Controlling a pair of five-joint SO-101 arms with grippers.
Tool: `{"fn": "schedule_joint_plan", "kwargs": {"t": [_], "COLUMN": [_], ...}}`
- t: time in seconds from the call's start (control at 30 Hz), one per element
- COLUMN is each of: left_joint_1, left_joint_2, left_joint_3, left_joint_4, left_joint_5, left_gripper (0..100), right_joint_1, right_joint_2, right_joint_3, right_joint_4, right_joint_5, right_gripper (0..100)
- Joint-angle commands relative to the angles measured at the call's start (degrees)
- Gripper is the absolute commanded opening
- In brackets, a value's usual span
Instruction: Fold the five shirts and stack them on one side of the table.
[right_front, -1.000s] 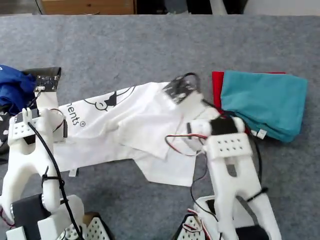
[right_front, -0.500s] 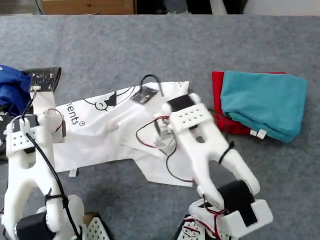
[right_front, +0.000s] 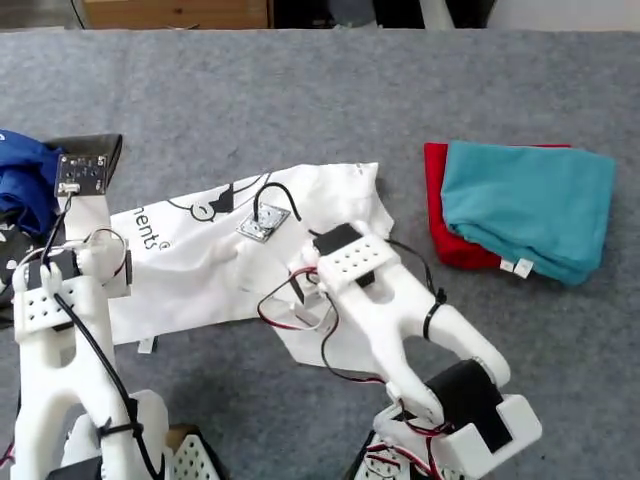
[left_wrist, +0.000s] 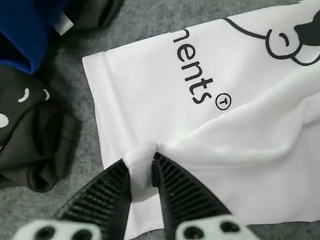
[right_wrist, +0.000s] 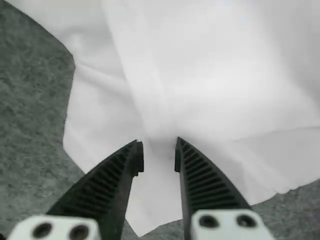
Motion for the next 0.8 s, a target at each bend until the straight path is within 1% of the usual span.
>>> {"fn": "schedule_joint_plan", "kwargs": {"t": [0.0,0.17,0.27,0.37,0.47,0.57,0.77], "left_joint_1": [0.2,0.2,0.1,0.1,0.1,0.1,0.1], "left_joint_2": [-2.0,-2.3,-2.3,-2.3,-2.3,-2.3,-2.3], "left_joint_3": [-0.2,-0.3,-0.3,-0.3,-0.3,-0.3,-0.3], "left_joint_4": [0.4,0.4,0.4,0.4,0.4,0.4,0.4], "left_joint_5": [0.4,0.4,0.4,0.4,0.4,0.4,0.4], "left_gripper": [3,3,3,3,3,3,3], "right_joint_1": [-0.6,-0.6,-0.4,2.0,4.8,7.3,7.7], "right_joint_2": [0.1,0.1,0.1,0.1,0.1,0.1,-0.4], "right_joint_3": [1.1,2.1,2.4,2.2,2.3,2.3,2.0], "right_joint_4": [-3.2,-4.7,-4.7,-4.7,-4.7,-4.7,-3.9], "right_joint_5": [-0.1,-0.1,1.3,1.5,4.0,4.7,5.4], "right_gripper": [11.6,11.5,11.3,6.4,1.8,1.5,1.5]}}
